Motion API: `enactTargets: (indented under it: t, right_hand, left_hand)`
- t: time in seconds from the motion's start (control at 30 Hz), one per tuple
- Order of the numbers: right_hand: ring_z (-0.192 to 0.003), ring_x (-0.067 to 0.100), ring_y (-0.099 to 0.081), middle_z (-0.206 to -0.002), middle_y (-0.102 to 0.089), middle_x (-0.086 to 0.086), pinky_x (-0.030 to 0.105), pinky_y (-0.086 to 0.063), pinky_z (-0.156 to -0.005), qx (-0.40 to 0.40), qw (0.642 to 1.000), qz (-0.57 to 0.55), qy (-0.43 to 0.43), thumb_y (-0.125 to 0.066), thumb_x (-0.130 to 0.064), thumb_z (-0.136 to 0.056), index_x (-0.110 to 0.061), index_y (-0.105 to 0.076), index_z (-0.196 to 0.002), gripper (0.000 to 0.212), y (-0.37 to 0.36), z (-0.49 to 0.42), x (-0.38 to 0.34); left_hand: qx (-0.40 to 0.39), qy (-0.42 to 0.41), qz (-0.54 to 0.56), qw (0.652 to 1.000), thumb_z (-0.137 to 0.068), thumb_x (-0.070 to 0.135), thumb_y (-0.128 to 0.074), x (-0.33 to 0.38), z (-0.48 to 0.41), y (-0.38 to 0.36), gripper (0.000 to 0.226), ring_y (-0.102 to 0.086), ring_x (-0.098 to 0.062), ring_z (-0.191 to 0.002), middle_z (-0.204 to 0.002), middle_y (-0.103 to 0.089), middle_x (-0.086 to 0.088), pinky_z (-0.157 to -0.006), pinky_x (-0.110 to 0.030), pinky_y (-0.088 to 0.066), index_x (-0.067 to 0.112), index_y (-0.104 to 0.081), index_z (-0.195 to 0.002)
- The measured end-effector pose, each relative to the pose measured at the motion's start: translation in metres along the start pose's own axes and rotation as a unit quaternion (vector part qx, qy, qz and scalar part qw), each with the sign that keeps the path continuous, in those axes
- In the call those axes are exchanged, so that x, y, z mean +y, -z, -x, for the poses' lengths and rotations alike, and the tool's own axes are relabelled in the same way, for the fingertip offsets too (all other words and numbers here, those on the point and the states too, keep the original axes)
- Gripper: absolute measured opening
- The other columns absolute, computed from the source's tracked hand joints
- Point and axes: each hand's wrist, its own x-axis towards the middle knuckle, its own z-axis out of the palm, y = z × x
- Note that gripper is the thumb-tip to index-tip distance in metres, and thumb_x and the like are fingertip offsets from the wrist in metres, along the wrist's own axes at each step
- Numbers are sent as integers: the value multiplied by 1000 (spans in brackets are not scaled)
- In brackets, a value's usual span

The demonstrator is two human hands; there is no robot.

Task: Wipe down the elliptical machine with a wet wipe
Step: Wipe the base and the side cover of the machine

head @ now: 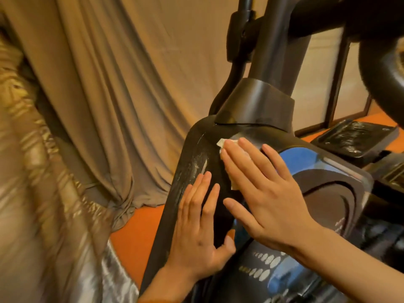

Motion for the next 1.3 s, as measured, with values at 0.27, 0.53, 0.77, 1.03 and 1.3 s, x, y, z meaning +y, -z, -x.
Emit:
enactTargets:
  t: [0.27,0.53,0.77,1.03,1.3]
  right_hand:
    - [-156,28,-22,-166,-29,9,50,-18,-125,33,999,-6,-7,-35,-51,-105,-7,-35,-158,68,-6,0,-5]
    - [-156,31,-21,-166,-29,11,56,-19,-124,25,1000,12,2,-34,-47,-106,-6,-33,-158,66,-4,3,-4]
    - [-156,33,-21,-166,-28,14,59,-18,-124,25,998,53,-19,-31,-47,-106,-3,-32,-158,68,-6,1,-13]
    - [-157,34,-15,-168,-21,14,54,-3,-127,-23,992,123,-20,-27,-52,-105,-3,-28,-159,73,-8,11,-38]
    - [-159,24,-10,-171,-15,9,44,4,-128,-211,947,168,176,-25,-62,-103,-8,-24,-162,79,-14,50,-74]
  left_hand:
    - [9,69,-20,997,-91,39,-54,-11,33,15,79,-18,-30,-159,-170,-19,-11,-129,-46,-14,7,-27,-158]
    - [-17,185,18,983,-96,44,-49,-42,102,21,77,-20,-23,-158,-172,-15,-1,-126,-37,-20,20,-22,-163]
    - [-21,240,84,967,-104,67,-25,-52,135,14,75,-22,-22,-157,-171,-19,-2,-122,-46,-25,21,-26,-163]
    - [-22,214,123,969,-105,64,-25,-63,148,-5,68,-24,-26,-156,-171,-21,-3,-124,-37,-18,29,-23,-164]
    - [-22,205,140,968,-107,63,-18,-64,151,-11,66,-24,-25,-156,-171,-22,-2,-124,-41,-19,28,-25,-163]
